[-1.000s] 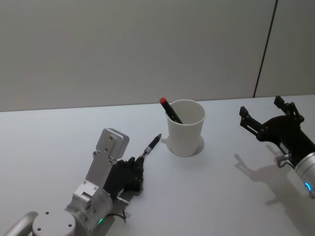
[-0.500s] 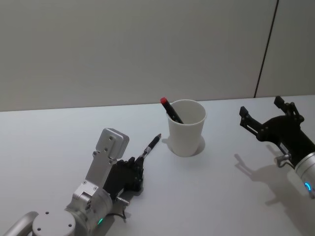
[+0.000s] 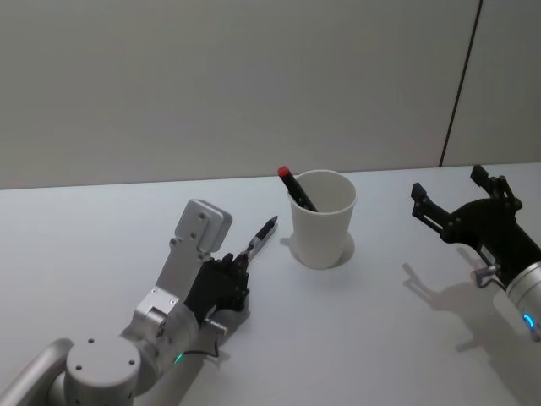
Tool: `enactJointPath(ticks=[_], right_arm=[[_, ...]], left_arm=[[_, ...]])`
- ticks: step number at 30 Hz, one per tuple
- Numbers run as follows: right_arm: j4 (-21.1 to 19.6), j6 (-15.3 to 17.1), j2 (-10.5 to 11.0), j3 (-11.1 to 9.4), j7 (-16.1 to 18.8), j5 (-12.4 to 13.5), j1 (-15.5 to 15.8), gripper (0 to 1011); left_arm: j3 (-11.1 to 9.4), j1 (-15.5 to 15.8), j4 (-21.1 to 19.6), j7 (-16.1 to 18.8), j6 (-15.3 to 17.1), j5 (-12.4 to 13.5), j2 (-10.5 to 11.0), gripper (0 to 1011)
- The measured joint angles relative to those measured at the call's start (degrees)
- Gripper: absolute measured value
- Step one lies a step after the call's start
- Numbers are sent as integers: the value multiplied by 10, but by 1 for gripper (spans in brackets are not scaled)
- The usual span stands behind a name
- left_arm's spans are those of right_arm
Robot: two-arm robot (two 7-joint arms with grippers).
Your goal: Place the pen into the pen holder.
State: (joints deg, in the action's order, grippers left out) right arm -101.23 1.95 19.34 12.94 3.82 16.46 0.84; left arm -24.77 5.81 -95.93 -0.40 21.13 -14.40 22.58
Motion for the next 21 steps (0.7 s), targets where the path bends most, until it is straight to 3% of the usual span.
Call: enactJointPath(ticks=[12,21], right_arm=[[0,0,0,0,0,0,0,1001],[0,0,0,0,0,0,0,1001]], left_arm=[[0,16,-4,26,21,23,-20,186],[14,10,-21,60,18,22,-11,186]])
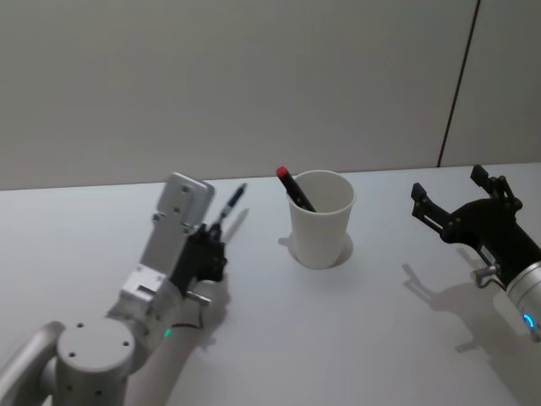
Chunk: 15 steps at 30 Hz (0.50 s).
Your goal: Place the pen into the pen holder.
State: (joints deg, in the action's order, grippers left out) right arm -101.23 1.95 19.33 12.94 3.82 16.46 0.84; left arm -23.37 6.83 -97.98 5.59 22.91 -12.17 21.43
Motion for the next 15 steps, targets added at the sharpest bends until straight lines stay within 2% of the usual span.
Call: enactJointPath(ticks=[6,15], right_arm=[[0,0,0,0,0,0,0,1001],[0,0,0,0,0,0,0,1001]], left_arm=[[20,-15,-26,30,-15,-12,22,186],[44,-32,-53,55,-65,-23,45,186]])
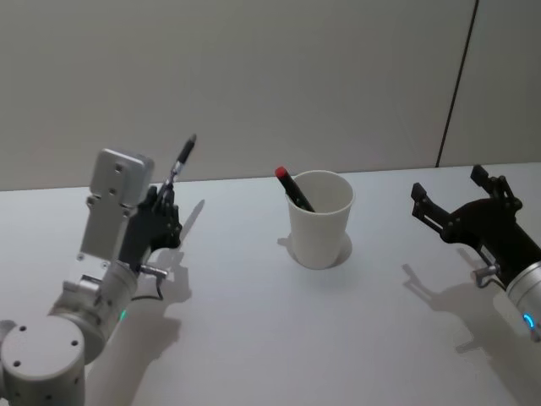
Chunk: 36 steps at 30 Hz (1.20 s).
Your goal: Place the pen into the pen holder.
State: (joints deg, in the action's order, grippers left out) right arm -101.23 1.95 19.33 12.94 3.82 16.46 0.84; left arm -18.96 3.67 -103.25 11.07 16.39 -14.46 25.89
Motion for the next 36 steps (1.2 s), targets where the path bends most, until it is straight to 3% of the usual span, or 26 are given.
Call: enactJointPath(ticks=[7,18,24,33,36], right_arm=[[0,0,0,0,0,0,0,1001],[-1,0,-3,0,6,5,-1,1001],[-1,1,-9,2,27,25,-8,1001],[1,6,-20,4,79,78,-23,1002],[2,10,-26,4,106,107,-30,1001]], left_arm=[[12,1,-5,-8,-53,-4,5,186],[20,33,21,-71,-146,-6,-13,186],[18,57,45,-119,-192,-7,-31,186],[11,97,88,-187,-246,-14,-62,186],[7,115,111,-220,-271,-18,-77,186]])
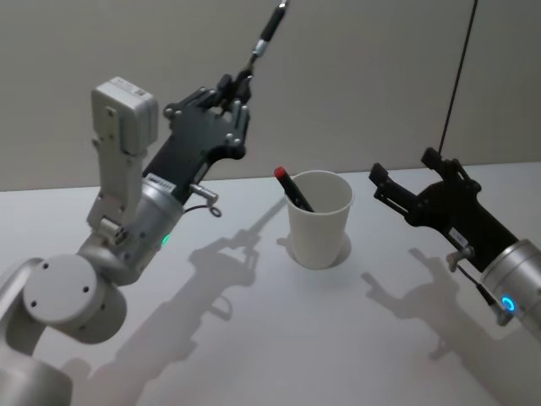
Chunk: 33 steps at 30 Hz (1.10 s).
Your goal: Place the pen into the pen holder.
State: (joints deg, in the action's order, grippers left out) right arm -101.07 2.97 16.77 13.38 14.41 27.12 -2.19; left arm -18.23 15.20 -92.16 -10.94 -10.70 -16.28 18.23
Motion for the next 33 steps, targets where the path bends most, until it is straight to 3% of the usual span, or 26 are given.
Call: enactJointPath(ticks=[4,6,13,21,28,33], right_arm=[[1,4,-4,0,19,21,-6,1002],[3,9,-7,1,40,45,-12,1001],[11,14,-10,0,68,79,-19,1001],[27,18,-12,-1,61,105,-20,1001],[43,20,-17,-6,43,146,-24,1001],[51,22,-21,-13,29,191,-29,1001]], left_arm=[[-4,16,21,-31,-22,-5,-13,186],[-6,23,31,-46,-35,-8,-19,186],[-10,37,55,-68,-62,-13,-33,186],[-12,40,67,-77,-80,-18,-38,186],[-13,35,69,-77,-88,-22,-39,186],[-14,31,68,-77,-90,-25,-39,186]])
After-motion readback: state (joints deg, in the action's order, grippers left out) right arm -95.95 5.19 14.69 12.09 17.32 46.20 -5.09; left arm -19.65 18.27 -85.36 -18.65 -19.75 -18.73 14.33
